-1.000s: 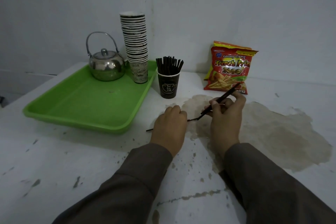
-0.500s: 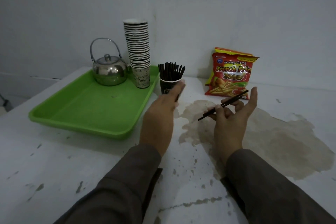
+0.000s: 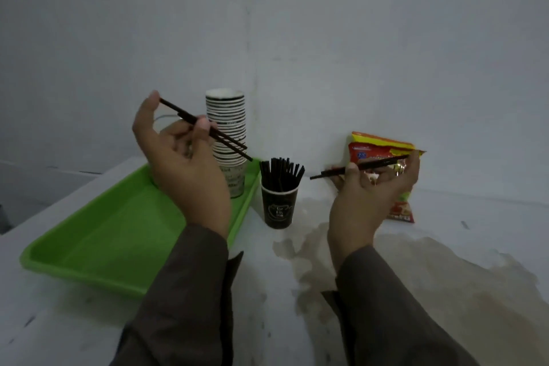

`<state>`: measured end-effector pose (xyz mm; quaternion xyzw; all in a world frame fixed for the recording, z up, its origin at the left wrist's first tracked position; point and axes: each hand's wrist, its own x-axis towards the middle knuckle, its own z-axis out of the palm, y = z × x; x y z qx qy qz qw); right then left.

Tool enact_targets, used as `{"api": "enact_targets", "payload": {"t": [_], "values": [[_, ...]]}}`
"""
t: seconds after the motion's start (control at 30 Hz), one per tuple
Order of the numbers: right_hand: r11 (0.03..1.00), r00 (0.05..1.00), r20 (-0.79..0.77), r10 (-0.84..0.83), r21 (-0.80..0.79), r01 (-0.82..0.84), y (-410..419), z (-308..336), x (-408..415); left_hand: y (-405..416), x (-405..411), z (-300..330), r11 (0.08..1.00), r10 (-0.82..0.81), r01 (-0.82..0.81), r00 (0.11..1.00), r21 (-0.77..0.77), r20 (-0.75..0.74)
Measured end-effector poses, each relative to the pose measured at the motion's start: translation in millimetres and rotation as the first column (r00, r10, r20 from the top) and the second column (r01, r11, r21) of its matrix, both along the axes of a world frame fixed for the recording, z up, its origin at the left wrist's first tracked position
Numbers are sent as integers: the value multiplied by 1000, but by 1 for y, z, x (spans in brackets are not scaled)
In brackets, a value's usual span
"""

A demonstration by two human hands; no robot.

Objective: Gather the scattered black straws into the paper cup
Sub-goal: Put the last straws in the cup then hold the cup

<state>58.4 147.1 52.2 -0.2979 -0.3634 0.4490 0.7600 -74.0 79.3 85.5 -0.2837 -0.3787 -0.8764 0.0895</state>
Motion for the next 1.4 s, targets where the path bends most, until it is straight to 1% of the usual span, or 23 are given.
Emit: {"api": "enact_targets", "payload": {"t": [0.07,0.17,0.23,0.3,0.4,0.47,0.53,0.63,0.77,0.87,0.93,1.0,1.1,1.23,1.33,1.4], "values": [[998,998,-56,-25,57,29,6,13,-10,7,-4,7,998,-19,19,1000,57,12],[988,998,-34,-61,143,66,13,20,-23,19,-11,7,998,-48,48,999,36,-7],[981,997,37,-61,186,53,16,19,-30,26,-12,1,995,-100,100,995,-5,-9],[974,984,167,-58,227,19,17,13,-36,31,-11,-7,989,-137,137,991,-47,-3],[965,911,409,-55,256,-57,21,0,-38,36,-10,-17,983,-140,138,990,-120,-9],[962,858,511,-49,255,-97,23,-7,-38,39,-8,-21,976,-154,149,988,-159,-18],[961,819,572,-46,248,-119,26,-10,-38,42,-6,-24,968,-168,158,985,-195,-34],[962,767,641,-36,229,-146,30,-11,-37,44,-6,-30,958,-138,114,988,-264,-73],[964,738,675,-23,212,-164,31,-11,-37,46,-7,-36,940,-105,63,989,-337,-108],[963,711,701,-59,228,-145,30,-11,-35,48,-9,-40,933,-86,36,989,-358,-124],[961,677,730,-94,244,-130,30,-12,-35,48,-8,-40,929,-91,40,988,-367,-123],[961,601,789,-128,249,-123,31,-14,-35,49,-6,-41,924,-102,47,987,-380,-126],[950,430,877,-213,288,-118,35,-20,-36,51,-5,-44,912,-124,60,984,-405,-132],[939,234,934,-272,310,-149,40,-21,-38,54,-7,-48,895,-161,87,978,-438,-134],[923,152,934,-323,346,-166,38,-17,-37,56,-8,-50,881,-183,101,974,-462,-136],[928,101,943,-316,329,-174,36,-15,-38,57,-8,-51,872,-177,83,972,-482,-153]]}}
